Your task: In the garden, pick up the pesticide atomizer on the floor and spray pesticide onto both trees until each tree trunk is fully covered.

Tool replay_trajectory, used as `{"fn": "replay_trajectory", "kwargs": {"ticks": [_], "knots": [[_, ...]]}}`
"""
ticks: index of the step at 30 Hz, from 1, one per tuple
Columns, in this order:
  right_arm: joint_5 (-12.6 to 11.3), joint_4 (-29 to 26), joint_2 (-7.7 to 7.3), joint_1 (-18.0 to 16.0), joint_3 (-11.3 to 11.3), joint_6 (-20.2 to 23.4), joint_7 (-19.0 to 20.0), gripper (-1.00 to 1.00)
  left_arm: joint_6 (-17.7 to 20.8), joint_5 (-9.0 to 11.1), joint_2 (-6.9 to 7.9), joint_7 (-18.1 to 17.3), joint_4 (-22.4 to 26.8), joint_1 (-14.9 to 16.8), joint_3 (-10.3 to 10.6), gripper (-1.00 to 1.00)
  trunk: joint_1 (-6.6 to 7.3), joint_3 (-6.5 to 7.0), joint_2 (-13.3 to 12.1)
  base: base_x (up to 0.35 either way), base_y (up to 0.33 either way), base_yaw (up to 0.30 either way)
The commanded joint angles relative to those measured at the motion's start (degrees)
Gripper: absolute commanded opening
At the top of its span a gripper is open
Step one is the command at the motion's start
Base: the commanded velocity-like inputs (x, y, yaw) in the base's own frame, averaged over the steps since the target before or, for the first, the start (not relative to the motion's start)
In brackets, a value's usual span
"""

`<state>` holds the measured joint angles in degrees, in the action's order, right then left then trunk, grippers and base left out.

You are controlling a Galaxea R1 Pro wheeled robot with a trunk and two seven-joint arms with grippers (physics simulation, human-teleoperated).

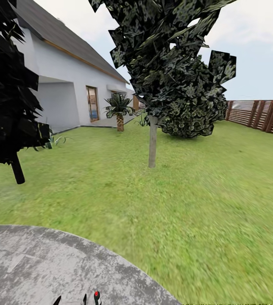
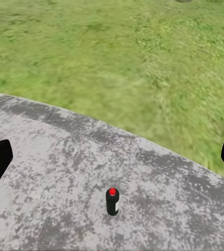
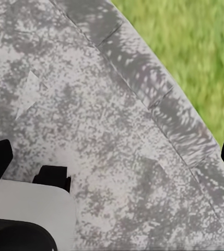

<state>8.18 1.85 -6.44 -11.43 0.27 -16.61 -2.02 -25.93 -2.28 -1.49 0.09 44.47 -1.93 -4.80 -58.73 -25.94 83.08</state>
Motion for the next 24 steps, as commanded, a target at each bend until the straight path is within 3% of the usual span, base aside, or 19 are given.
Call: {"fn": "replay_trajectory", "kwargs": {"ticks": [1, 24], "knots": [[0.00, 0.00, -0.02, 0.00, 0.00, 0.00, 0.00, 1.00, 0.00, 0.00, 0.00, 0.00, 0.00, 0.00, -0.01, 1.00, 0.00, 0.00, 0.00, 0.009, 0.010, -0.162], [0.03, 0.00, 0.02, 0.00, 0.00, -0.03, 0.01, 1.00, 0.00, 0.00, 0.00, 0.00, 0.00, 0.00, 0.03, 1.00, 0.00, -0.16, 0.00, 0.001, 0.002, -0.104]]}}
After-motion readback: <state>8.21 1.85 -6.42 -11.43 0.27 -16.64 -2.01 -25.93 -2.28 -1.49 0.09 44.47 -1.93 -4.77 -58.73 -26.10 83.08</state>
